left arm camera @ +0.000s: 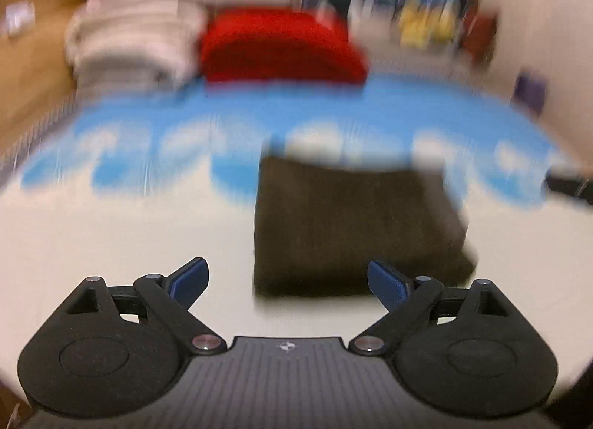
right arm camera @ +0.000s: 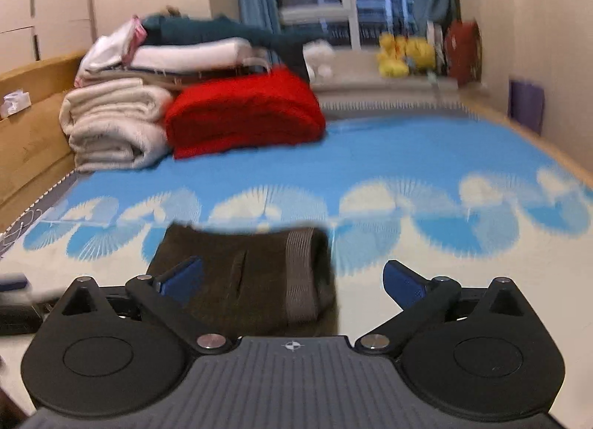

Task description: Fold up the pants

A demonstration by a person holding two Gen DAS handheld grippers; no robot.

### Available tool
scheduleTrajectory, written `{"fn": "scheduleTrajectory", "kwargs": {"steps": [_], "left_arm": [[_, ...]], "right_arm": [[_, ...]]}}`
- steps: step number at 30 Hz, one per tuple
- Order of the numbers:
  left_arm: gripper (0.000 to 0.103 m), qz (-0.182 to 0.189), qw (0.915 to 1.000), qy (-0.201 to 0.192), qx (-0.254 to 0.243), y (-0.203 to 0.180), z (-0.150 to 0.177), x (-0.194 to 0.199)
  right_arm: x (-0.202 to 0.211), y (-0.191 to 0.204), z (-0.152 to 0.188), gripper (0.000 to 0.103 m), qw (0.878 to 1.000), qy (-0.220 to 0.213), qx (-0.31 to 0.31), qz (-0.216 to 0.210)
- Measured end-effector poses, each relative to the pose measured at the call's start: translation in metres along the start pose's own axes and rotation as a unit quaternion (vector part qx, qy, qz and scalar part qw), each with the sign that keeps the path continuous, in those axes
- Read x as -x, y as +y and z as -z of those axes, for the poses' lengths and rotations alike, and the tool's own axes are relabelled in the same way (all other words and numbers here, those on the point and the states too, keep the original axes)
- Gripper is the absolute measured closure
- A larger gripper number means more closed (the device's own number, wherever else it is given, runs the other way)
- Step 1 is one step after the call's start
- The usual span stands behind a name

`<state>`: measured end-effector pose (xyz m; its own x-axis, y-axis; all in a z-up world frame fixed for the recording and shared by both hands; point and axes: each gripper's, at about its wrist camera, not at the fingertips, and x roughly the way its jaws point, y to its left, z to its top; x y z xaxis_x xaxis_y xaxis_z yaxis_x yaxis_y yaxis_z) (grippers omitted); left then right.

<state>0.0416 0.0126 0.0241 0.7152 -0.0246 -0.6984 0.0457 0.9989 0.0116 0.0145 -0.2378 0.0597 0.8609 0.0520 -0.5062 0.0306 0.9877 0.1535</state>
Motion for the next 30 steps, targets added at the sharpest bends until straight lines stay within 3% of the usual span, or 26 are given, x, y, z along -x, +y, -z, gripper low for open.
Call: {"fn": "scheduleTrajectory", "kwargs": {"steps": [2, 4, 8, 16, 30], "left_arm": [[0.008, 0.010, 0.9999, -0.008, 0.005, 0.000, 0.001, 0.004], [0.008, -0.012, 0.9999, -0.008, -0.004, -0.003, -0.001, 0.000], [0.008, -0.009, 0.9996, 0.025, 0.008, 0.000, -0.001, -0.014], [0.008, -0.017, 0.9994, 0.028, 0.014, 0.005, 0.002, -0.027], [0.008, -0.016, 0.9990, 0.041, 0.011, -0.003, 0.001, -0.041]], "right_arm": [[0.006, 0.007, 0.012, 0.001, 1.000, -0.013, 0.008, -0.007], [0.005, 0.015, 0.024, 0.001, 0.999, -0.023, 0.033, 0.015], [-0.011, 0.013, 0.039, 0.001, 0.999, 0.009, 0.018, 0.026], [-0.032, 0.013, 0.049, 0.001, 0.998, 0.055, -0.010, 0.021], [-0.044, 0.025, 0.053, 0.001, 0.997, 0.070, 0.023, 0.010]]}}
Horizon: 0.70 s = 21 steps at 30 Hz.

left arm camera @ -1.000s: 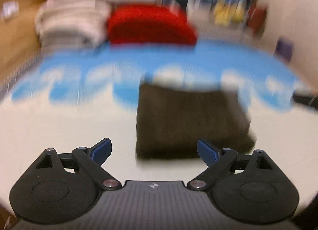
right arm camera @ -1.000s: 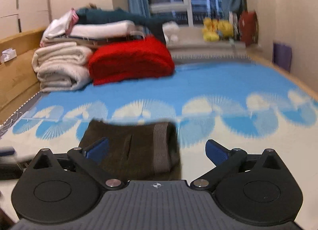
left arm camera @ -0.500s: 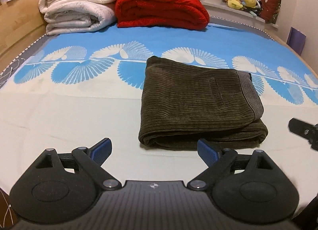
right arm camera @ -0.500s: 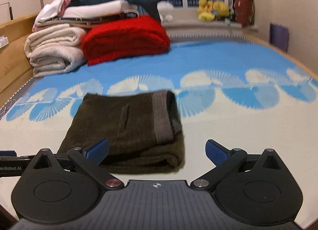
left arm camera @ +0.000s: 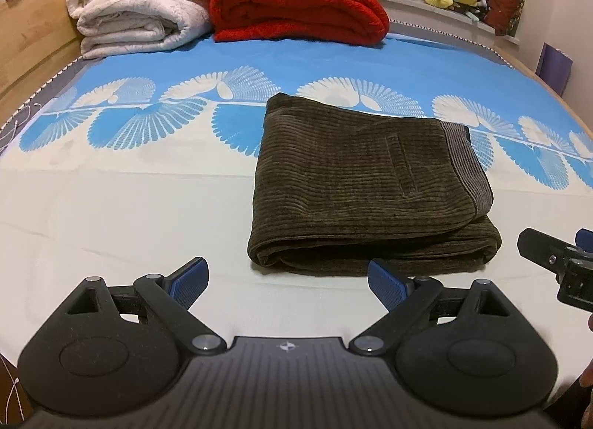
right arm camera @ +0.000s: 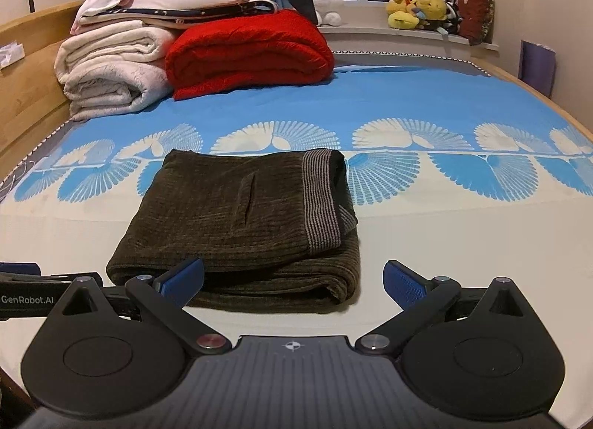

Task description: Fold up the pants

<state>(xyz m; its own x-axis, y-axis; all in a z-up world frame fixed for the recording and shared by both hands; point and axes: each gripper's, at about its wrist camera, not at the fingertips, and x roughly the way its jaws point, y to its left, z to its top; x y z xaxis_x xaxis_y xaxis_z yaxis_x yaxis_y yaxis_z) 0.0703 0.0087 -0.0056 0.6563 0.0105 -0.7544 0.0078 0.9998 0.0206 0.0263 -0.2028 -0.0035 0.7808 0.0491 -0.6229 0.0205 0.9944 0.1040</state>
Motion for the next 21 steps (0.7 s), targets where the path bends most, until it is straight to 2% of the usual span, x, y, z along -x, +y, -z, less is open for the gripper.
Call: {"fn": "scheduleTrajectory", "kwargs": {"steps": [21], "left_arm": [[0.008, 0.003, 1.0000, 0.003, 0.001, -0.0004, 0.0011, -0.0022]], "right_arm": [[-0.0065, 0.0022, 0.0009, 0.001, 1.000, 0.009, 0.010, 0.002]]}}
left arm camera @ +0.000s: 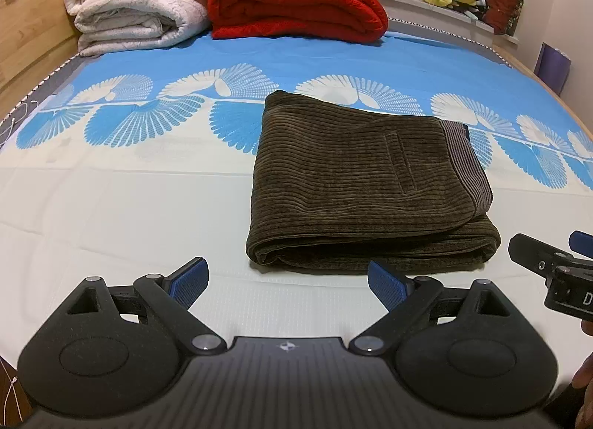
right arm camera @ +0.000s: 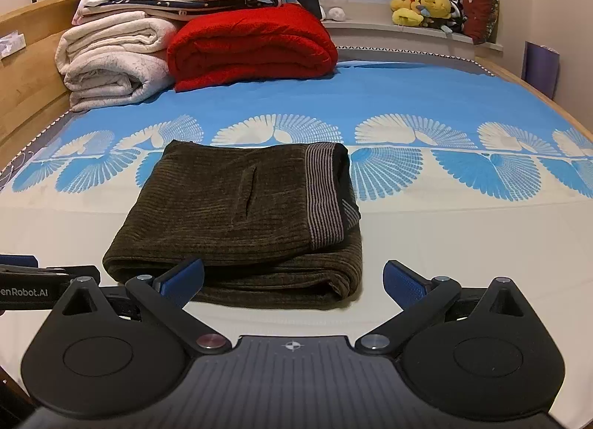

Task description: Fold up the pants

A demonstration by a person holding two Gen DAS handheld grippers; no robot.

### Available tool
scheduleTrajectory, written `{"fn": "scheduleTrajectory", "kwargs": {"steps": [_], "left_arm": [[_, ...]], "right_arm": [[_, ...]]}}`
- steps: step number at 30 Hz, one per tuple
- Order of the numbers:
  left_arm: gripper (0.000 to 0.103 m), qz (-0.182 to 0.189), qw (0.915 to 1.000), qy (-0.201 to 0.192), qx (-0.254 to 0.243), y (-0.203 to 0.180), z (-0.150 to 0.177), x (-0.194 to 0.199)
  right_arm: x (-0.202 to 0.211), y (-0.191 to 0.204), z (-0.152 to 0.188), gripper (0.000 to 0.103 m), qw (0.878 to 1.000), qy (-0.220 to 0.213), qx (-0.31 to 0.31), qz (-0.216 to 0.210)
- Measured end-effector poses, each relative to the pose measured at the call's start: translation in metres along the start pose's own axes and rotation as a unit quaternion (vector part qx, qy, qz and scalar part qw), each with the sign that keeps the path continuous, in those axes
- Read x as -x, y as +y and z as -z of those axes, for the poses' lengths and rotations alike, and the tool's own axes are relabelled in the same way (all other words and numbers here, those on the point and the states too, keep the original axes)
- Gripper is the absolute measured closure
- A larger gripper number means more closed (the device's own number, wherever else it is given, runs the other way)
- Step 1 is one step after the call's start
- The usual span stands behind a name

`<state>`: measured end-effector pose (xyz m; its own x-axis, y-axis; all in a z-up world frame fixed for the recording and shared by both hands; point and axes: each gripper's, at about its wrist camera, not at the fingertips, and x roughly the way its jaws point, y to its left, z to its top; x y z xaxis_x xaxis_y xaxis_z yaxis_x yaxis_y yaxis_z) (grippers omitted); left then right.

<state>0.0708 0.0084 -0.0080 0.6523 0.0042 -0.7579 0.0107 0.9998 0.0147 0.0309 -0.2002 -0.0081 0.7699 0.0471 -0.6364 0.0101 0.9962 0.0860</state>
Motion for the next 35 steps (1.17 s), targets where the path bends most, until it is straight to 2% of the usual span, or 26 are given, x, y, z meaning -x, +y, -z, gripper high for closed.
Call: {"fn": "scheduleTrajectory", "kwargs": {"steps": [35], "left_arm": [[0.008, 0.004, 0.9999, -0.005, -0.010, -0.0027, -0.0012, -0.0005]], "right_arm": [[-0.0016, 0.0024, -0.0013, 0.001, 1.000, -0.002, -0.001, -0.001]]}}
